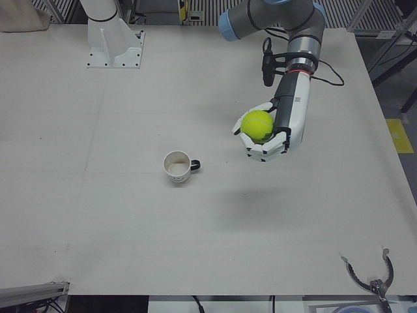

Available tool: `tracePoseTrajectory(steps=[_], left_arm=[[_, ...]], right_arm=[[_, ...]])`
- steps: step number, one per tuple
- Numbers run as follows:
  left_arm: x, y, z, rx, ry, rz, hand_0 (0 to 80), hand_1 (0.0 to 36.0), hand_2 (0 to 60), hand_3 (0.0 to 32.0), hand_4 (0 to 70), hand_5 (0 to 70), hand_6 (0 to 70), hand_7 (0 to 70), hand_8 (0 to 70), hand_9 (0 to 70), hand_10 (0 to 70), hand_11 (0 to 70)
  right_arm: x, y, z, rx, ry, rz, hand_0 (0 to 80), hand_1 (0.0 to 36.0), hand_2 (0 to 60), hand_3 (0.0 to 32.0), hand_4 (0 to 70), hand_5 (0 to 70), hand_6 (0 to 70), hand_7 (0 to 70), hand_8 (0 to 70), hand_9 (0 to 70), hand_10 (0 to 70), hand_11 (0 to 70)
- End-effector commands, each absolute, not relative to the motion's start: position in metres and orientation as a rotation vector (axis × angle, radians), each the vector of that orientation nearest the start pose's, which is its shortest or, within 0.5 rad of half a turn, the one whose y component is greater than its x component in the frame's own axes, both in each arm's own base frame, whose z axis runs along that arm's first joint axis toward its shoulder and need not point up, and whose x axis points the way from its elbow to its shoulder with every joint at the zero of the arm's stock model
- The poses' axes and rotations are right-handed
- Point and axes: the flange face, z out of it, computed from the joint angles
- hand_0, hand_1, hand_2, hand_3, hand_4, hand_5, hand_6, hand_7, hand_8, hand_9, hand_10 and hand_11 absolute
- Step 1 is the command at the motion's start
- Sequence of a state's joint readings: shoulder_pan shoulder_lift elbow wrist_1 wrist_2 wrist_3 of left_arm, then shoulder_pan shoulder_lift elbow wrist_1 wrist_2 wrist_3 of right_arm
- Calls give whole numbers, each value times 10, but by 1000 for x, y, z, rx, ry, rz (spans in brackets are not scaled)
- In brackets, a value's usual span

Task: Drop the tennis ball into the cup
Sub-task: 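Hold the tennis ball in the left hand above the white mug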

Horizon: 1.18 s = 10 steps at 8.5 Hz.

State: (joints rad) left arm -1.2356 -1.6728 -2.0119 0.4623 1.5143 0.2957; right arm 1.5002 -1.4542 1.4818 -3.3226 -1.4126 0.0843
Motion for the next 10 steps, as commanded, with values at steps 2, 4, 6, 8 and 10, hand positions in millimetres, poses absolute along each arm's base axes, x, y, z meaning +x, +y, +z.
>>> tracePoseTrajectory(steps=[2, 4, 6, 8, 10], left_arm=[[179, -492, 432, -207, 2009, -1686, 784, 360, 600, 0, 700, 572, 700, 700, 700, 700, 646, 700], [234, -469, 434, -263, 1974, -1661, 791, 360, 600, 0, 700, 700, 700, 700, 700, 700, 628, 700], [241, -469, 437, -257, 1965, -1668, 786, 360, 600, 0, 700, 700, 700, 700, 700, 700, 621, 700], [247, -473, 452, -248, 1934, -1684, 779, 360, 600, 0, 700, 630, 700, 700, 700, 700, 618, 700], [259, -484, 460, -245, 1913, -1693, 720, 360, 600, 0, 700, 687, 700, 700, 700, 700, 579, 700]], right_arm=[[112, -533, 687, -29, 1976, -2295, 0, 0, 0, 0, 0, 0, 0, 0, 0, 0, 0, 0], [112, -533, 687, -29, 1976, -2295, 0, 0, 0, 0, 0, 0, 0, 0, 0, 0, 0, 0], [112, -533, 687, -29, 1976, -2295, 0, 0, 0, 0, 0, 0, 0, 0, 0, 0, 0, 0], [112, -533, 687, -29, 1976, -2295, 0, 0, 0, 0, 0, 0, 0, 0, 0, 0, 0, 0], [112, -533, 687, -31, 1976, -2294, 0, 0, 0, 0, 0, 0, 0, 0, 0, 0, 0, 0]])
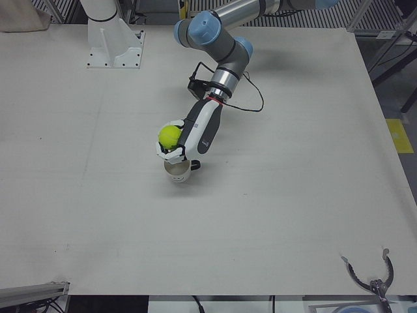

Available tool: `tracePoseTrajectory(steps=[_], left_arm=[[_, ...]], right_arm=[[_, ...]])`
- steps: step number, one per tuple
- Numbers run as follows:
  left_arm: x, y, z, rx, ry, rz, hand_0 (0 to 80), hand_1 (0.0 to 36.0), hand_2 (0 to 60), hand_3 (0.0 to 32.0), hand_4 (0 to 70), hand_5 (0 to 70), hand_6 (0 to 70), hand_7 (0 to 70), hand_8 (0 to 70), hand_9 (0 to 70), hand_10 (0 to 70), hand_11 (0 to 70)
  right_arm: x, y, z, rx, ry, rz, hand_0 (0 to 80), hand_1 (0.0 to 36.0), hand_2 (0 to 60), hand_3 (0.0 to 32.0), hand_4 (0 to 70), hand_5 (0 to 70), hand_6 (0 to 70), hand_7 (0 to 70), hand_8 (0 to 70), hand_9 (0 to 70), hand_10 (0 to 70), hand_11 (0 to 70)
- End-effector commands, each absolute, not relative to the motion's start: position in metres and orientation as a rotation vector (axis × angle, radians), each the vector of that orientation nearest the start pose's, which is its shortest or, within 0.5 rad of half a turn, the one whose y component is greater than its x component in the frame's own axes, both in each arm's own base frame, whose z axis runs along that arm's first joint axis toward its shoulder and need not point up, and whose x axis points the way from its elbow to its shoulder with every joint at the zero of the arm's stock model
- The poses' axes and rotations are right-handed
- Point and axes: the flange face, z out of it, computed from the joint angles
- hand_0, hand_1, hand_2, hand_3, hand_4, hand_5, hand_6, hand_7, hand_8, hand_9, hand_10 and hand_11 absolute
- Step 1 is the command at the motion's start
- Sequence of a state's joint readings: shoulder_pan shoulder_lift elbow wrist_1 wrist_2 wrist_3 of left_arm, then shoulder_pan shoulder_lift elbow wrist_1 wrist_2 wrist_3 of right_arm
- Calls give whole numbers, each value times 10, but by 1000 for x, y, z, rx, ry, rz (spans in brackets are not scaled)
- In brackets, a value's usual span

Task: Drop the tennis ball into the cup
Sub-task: 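Hold the tennis ball in the left hand above the white mug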

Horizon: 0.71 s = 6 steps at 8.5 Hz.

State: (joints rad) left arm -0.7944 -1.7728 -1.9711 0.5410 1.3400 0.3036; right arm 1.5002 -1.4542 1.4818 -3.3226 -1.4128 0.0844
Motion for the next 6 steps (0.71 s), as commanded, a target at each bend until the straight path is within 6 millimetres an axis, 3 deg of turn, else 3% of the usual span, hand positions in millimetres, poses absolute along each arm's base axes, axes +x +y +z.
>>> tracePoseTrajectory(steps=[1, 3, 4, 5, 6], left_arm=[[260, -485, 461, -245, 1910, -1695, 675, 360, 600, 0, 700, 433, 700, 700, 700, 700, 567, 700], [257, -483, 457, -250, 1913, -1697, 664, 360, 600, 0, 700, 683, 700, 700, 700, 700, 558, 700], [257, -484, 457, -258, 1932, -1688, 652, 360, 600, 0, 700, 493, 700, 700, 700, 700, 554, 700], [257, -484, 454, -268, 1948, -1677, 631, 360, 600, 0, 696, 601, 700, 700, 700, 700, 527, 700], [256, -484, 450, -272, 1966, -1666, 660, 360, 600, 0, 531, 469, 643, 700, 604, 700, 383, 562]], right_arm=[[112, -533, 687, -29, 1976, -2295, 0, 0, 0, 0, 0, 0, 0, 0, 0, 0, 0, 0], [112, -533, 687, -29, 1976, -2295, 0, 0, 0, 0, 0, 0, 0, 0, 0, 0, 0, 0], [112, -533, 687, -29, 1976, -2295, 0, 0, 0, 0, 0, 0, 0, 0, 0, 0, 0, 0], [112, -533, 687, -29, 1976, -2295, 0, 0, 0, 0, 0, 0, 0, 0, 0, 0, 0, 0], [112, -533, 687, -29, 1976, -2295, 0, 0, 0, 0, 0, 0, 0, 0, 0, 0, 0, 0]])
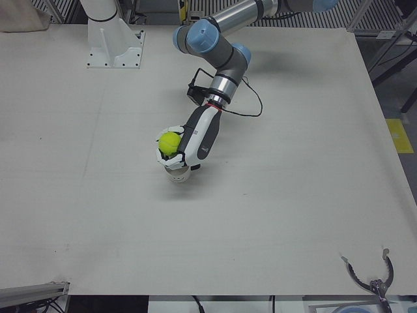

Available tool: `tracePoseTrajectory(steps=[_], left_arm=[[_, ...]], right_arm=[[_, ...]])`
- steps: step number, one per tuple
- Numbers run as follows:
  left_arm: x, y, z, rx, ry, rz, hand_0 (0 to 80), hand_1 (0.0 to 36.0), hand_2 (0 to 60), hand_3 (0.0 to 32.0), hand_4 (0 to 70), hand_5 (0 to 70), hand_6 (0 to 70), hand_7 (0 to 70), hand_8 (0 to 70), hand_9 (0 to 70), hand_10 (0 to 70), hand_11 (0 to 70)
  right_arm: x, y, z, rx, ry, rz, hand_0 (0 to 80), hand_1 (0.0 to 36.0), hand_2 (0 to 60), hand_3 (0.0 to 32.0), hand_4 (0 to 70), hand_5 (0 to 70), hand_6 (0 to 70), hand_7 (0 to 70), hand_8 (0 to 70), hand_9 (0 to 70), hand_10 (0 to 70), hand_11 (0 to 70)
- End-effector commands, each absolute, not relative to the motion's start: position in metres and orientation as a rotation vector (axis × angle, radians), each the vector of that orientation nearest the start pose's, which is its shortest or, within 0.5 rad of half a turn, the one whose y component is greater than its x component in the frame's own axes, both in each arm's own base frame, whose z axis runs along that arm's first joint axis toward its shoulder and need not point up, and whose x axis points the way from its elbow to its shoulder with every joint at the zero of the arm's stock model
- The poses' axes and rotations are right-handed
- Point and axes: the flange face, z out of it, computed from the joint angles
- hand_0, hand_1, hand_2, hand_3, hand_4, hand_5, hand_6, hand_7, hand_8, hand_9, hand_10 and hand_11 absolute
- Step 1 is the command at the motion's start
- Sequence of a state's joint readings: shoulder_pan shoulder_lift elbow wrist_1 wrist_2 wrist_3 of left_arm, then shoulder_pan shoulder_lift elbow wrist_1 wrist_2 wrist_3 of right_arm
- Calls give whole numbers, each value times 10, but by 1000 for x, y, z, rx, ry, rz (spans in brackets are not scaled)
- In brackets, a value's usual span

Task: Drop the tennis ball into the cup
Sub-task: 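Hold the tennis ball in the left hand above the white mug, then position the left hand with the ball directly over the mug opening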

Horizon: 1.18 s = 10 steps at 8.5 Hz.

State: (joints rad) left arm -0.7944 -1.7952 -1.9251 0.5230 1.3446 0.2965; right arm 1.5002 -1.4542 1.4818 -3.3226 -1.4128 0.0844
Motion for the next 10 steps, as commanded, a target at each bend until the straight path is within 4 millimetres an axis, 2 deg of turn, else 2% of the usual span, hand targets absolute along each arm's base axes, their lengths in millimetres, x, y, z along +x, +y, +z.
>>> tracePoseTrajectory(steps=[1, 2, 3, 4, 5, 6, 7, 8, 9, 10], left_arm=[[255, -484, 449, -275, 1976, -1660, 724, 360, 600, 0, 170, 589, 184, 438, 201, 324, 150, 256], [255, -484, 448, -277, 1981, -1657, 681, 360, 600, 0, 77, 134, 132, 175, 95, 138, 81, 161], [255, -484, 448, -277, 1981, -1657, 638, 360, 600, 0, 6, 298, 34, 143, 49, 92, 58, 128], [255, -484, 448, -277, 1981, -1657, 616, 360, 600, 0, 0, 419, 194, 92, 64, 65, 47, 112], [255, -484, 448, -277, 1981, -1657, 617, 360, 600, 16, 0, 98, 108, 91, 42, 55, 42, 105], [255, -484, 448, -277, 1981, -1657, 616, 360, 600, 20, 0, 354, 27, 100, 23, 50, 41, 103], [255, -484, 448, -277, 1981, -1657, 616, 360, 600, 22, 0, 211, 93, 96, 36, 48, 39, 100], [255, -484, 448, -277, 1981, -1657, 614, 360, 600, 42, 0, 197, 100, 83, 32, 40, 35, 95], [255, -484, 448, -277, 1981, -1657, 615, 360, 600, 34, 0, 450, 39, 75, 14, 32, 33, 92], [255, -484, 448, -277, 1981, -1657, 613, 360, 600, 46, 0, 285, 26, 79, 12, 31, 32, 91]], right_arm=[[112, -533, 687, -29, 1976, -2295, 0, 0, 0, 0, 0, 0, 0, 0, 0, 0, 0, 0], [112, -533, 687, -29, 1976, -2295, 0, 0, 0, 0, 0, 0, 0, 0, 0, 0, 0, 0], [112, -533, 687, -29, 1976, -2295, 0, 0, 0, 0, 0, 0, 0, 0, 0, 0, 0, 0], [112, -533, 687, -29, 1976, -2295, 0, 0, 0, 0, 0, 0, 0, 0, 0, 0, 0, 0], [112, -533, 687, -29, 1976, -2295, 0, 0, 0, 0, 0, 0, 0, 0, 0, 0, 0, 0], [112, -533, 687, -29, 1976, -2295, 0, 0, 0, 0, 0, 0, 0, 0, 0, 0, 0, 0], [112, -533, 687, -29, 1976, -2295, 0, 0, 0, 0, 0, 0, 0, 0, 0, 0, 0, 0], [112, -533, 687, -29, 1976, -2295, 0, 0, 0, 0, 0, 0, 0, 0, 0, 0, 0, 0], [112, -533, 687, -29, 1978, -2293, 0, 0, 0, 0, 0, 0, 0, 0, 0, 0, 0, 0], [112, -533, 687, -29, 1978, -2293, 0, 0, 0, 0, 0, 0, 0, 0, 0, 0, 0, 0]])
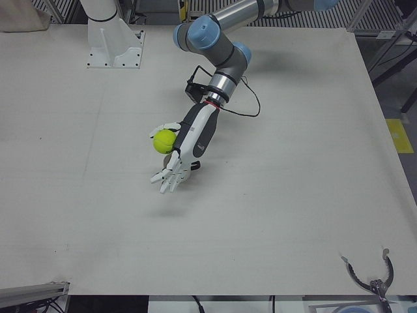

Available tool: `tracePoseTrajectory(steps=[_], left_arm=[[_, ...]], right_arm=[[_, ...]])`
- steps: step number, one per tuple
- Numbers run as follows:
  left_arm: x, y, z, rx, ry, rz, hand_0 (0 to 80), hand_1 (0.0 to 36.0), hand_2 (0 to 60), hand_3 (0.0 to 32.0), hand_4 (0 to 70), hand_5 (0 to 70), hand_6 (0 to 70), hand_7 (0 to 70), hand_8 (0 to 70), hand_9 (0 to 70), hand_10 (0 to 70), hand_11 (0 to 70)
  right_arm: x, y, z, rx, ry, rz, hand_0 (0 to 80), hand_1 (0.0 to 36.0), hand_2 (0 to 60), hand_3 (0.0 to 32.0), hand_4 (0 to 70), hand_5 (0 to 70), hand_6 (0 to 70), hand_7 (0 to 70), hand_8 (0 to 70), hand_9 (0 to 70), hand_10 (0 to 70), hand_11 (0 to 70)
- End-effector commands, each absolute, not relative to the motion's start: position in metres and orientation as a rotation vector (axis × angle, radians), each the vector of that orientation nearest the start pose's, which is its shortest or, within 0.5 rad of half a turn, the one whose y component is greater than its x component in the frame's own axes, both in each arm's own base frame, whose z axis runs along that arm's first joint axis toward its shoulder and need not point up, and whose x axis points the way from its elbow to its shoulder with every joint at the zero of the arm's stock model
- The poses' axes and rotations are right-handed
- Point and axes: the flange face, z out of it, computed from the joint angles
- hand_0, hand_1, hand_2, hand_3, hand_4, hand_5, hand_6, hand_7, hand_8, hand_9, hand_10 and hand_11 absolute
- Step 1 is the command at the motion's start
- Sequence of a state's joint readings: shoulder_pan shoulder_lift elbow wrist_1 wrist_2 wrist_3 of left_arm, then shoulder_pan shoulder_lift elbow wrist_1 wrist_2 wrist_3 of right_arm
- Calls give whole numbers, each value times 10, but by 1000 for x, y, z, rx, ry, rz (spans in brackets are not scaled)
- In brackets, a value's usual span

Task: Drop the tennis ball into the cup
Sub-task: 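Position the left hand with the ball directly over the mug opening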

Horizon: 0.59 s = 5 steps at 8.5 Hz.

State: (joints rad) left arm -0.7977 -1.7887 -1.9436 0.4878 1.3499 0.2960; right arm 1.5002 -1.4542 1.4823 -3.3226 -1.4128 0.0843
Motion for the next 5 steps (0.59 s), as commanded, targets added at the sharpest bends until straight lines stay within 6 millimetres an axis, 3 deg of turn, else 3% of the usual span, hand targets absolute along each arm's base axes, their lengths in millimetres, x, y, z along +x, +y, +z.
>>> tracePoseTrajectory(steps=[1, 2, 3, 4, 5], left_arm=[[255, -484, 448, -278, 1980, -1656, 614, 360, 600, 56, 0, 267, 18, 85, 10, 29, 31, 89], [255, -484, 448, -277, 1981, -1657, 613, 360, 600, 60, 0, 198, 32, 75, 8, 24, 30, 88], [255, -484, 448, -275, 1981, -1658, 610, 360, 600, 54, 0, 301, 31, 73, 7, 22, 29, 87], [254, -484, 449, -275, 1981, -1658, 611, 360, 600, 36, 0, 560, 23, 77, 4, 19, 28, 86], [256, -484, 448, -280, 1997, -1647, 607, 360, 600, 88, 0, 109, 102, 64, 18, 17, 28, 85]], right_arm=[[112, -533, 687, -29, 1976, -2295, 0, 0, 0, 0, 0, 0, 0, 0, 0, 0, 0, 0], [112, -533, 687, -29, 1976, -2295, 0, 0, 0, 0, 0, 0, 0, 0, 0, 0, 0, 0], [112, -533, 687, -30, 1977, -2292, 0, 0, 0, 0, 0, 0, 0, 0, 0, 0, 0, 0], [112, -533, 687, -29, 1976, -2295, 0, 0, 0, 0, 0, 0, 0, 0, 0, 0, 0, 0], [112, -533, 687, -29, 1976, -2295, 0, 0, 0, 0, 0, 0, 0, 0, 0, 0, 0, 0]])
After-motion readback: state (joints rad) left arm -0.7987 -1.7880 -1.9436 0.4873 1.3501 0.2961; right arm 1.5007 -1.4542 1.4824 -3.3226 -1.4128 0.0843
